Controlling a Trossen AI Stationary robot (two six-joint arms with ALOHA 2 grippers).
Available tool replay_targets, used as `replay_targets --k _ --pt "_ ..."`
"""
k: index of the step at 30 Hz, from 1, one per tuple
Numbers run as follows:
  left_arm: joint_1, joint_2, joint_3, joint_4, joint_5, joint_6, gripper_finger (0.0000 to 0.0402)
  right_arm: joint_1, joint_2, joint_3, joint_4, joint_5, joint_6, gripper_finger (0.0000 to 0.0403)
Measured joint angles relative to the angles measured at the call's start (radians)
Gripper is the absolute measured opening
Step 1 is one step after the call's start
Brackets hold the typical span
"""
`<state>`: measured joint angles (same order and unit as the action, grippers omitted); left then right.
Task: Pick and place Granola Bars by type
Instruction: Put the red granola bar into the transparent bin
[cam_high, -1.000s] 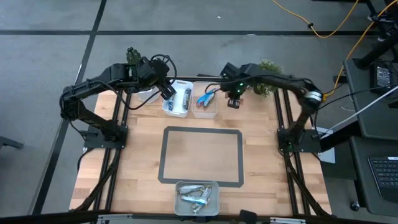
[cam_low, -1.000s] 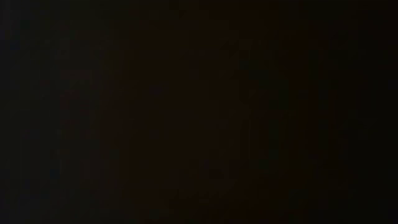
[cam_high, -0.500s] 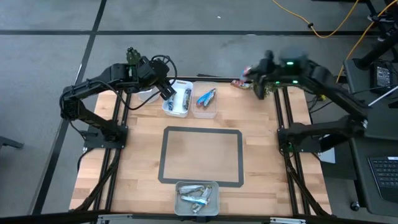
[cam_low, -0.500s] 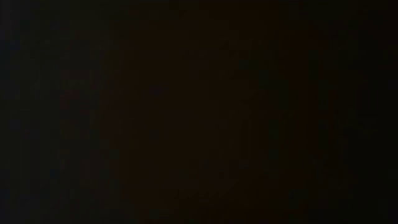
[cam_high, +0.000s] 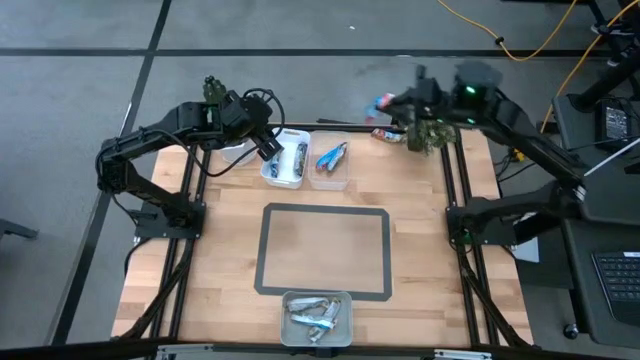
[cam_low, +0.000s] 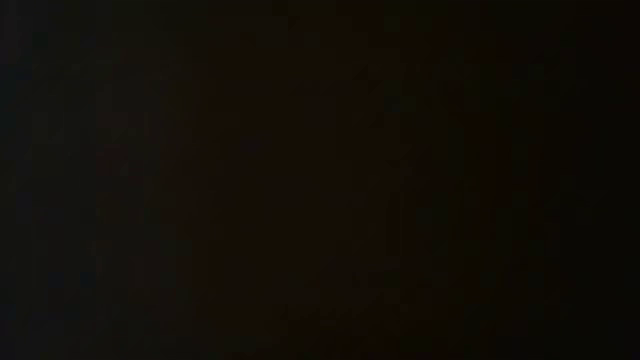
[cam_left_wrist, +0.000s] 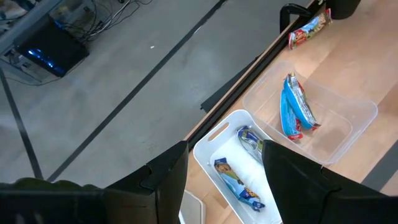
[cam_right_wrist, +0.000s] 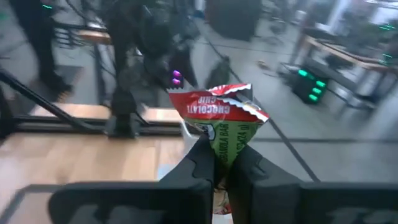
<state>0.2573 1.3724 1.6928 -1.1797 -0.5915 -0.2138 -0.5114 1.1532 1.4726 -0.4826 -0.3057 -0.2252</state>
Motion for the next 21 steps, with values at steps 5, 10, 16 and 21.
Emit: replay_targets --k 5,10,16,21 --pt "0.0 0.0 0.0 0.0 0.006 -0.008 0.0198 -0.002 0.225 0.236 -0.047 -0.098 -0.054 0.0029" --pt "0.0 0.0 0.0 0.0 0.008 -0.011 0.0198 -0.003 0.398 0.502 -0.212 -0.115 -0.148 0.002" --pt "0.0 0.0 0.0 0.0 0.008 -0.025 0.0198 -0.003 0.496 0.575 -0.279 -0.116 -0.173 0.0034" --pt "0.0 0.0 0.0 0.0 0.006 -0.039 0.0198 -0.004 0.559 0.404 -0.278 -0.115 -0.171 0.002"
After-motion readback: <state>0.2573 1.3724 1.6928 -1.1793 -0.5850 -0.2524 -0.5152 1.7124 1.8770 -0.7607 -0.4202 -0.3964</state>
